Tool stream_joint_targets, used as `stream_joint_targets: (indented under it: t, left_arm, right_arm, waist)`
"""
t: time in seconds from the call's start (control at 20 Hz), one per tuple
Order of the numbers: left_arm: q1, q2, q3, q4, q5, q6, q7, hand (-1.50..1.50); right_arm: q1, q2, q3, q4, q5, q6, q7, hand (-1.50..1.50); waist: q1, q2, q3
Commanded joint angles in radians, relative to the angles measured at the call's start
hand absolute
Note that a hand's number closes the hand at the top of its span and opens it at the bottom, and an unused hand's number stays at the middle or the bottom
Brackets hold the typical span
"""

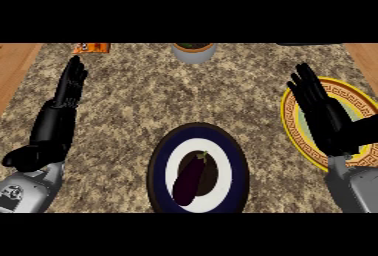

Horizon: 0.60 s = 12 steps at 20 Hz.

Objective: Pick the eggplant from the plate and place it in the plate

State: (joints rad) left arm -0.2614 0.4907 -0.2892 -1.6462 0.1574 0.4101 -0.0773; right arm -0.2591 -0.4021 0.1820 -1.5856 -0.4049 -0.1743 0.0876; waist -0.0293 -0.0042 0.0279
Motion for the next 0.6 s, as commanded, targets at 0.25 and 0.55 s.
stream_joint_targets:
  t: [0.25,0.55]
  left_arm:
    - [0.107,0.003,0.064,0.175,0.139,-0.086,0.138,0.0]
    - [0.153,-0.04,0.038,0.22,0.165,-0.119,0.139,0.0]
  right_arm:
    - [-0.074,0.057,0.216,0.064,0.179,-0.089,0.216,1.5]
    - [0.104,0.082,0.326,-0.009,0.561,-0.431,0.161,-1.5]
  waist:
    - [0.058,0.01,-0.032]
    - [0.011,0.0,-0.03]
